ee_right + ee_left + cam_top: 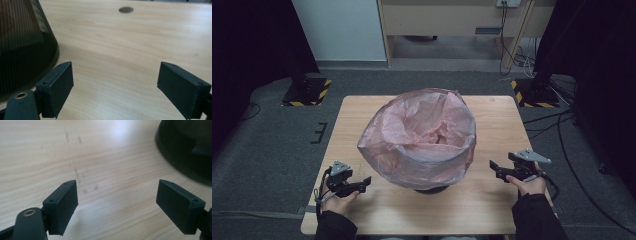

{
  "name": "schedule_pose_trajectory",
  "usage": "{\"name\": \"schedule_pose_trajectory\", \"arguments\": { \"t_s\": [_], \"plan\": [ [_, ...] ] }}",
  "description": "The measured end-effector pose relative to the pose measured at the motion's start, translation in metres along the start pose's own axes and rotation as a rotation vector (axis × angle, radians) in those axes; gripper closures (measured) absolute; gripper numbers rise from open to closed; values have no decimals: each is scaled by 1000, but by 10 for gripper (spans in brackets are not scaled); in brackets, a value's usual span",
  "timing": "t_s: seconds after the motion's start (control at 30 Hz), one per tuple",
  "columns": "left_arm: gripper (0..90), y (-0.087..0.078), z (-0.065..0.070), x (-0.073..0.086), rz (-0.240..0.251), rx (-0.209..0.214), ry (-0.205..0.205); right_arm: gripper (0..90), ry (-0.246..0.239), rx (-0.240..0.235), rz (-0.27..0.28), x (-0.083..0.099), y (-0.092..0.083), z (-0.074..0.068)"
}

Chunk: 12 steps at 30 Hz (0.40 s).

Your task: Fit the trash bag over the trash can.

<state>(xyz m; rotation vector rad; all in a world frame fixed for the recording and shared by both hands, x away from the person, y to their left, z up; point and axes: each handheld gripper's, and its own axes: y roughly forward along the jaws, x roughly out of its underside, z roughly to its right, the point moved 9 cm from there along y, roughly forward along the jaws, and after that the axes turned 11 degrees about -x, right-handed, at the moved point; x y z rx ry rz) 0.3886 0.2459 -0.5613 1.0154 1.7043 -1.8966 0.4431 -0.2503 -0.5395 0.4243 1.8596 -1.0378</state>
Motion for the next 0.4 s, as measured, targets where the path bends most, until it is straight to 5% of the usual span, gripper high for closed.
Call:
{"name": "schedule_pose_trajectory", "arguments": {
  "t_s": [0.2,0.4],
  "plan": [
    [145,9,-13,12,-67,-32,40,120,-11,60,-166,34,-5,26],
    [129,14,-21,20,-116,-63,68,73,-53,100,-220,42,-8,45]
  ]
}}
